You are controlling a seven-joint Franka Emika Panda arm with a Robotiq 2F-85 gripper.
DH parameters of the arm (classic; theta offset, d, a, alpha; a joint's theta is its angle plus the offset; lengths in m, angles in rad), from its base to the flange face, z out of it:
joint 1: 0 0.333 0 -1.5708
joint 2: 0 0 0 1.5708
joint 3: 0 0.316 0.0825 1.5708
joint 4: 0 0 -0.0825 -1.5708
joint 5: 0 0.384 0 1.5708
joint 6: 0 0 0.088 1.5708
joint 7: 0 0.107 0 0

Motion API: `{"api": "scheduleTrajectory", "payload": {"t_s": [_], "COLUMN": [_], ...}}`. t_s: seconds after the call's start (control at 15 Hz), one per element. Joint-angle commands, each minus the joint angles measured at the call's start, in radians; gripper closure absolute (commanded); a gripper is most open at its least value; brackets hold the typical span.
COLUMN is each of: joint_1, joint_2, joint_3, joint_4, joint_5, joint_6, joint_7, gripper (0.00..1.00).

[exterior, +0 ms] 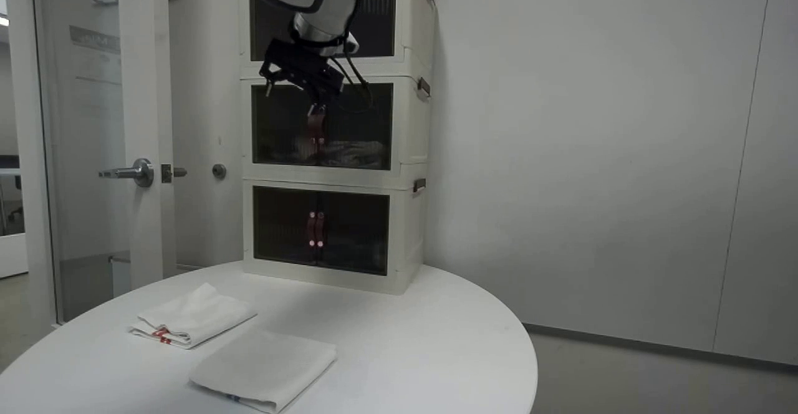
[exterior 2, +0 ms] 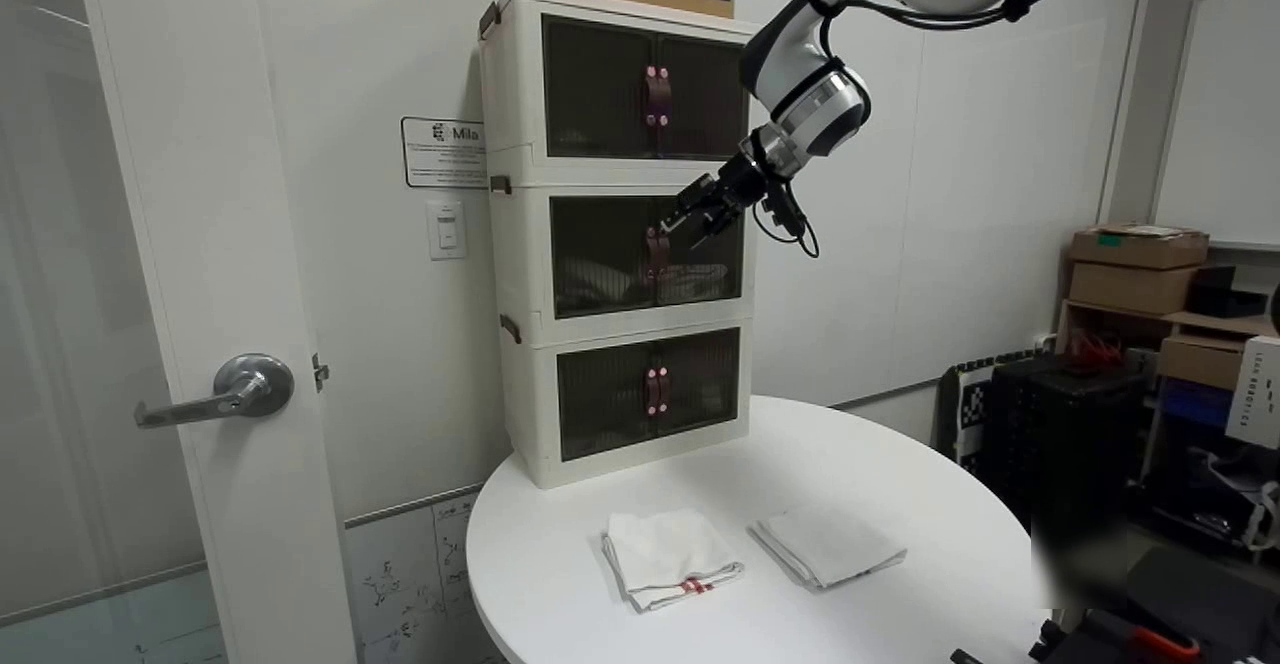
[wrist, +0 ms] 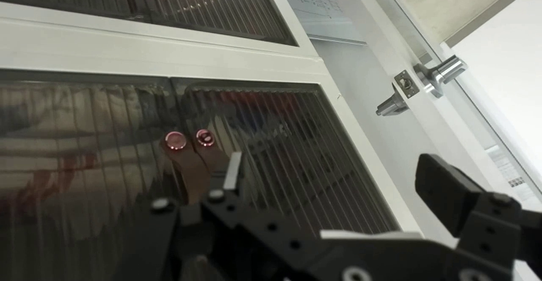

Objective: Open the middle right cabinet door

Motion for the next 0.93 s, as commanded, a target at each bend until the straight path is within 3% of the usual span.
{"api": "scheduleTrajectory", "payload": {"t_s": [0.0, 0.33, 0.6, 0.87], "joint_1": [0.008, -0.007, -0.027, -0.043], "joint_2": [0.075, 0.121, 0.146, 0.163], "joint_3": [0.024, 0.043, 0.073, 0.119], "joint_4": [0.086, 0.139, 0.170, 0.194], "joint_5": [-0.082, -0.206, -0.218, -0.203], "joint_6": [0.048, 0.128, 0.180, 0.149], "joint_7": [-0.002, 0.004, 0.001, -0.016], "gripper": [0.00, 0.00, 0.00, 0.00]}}
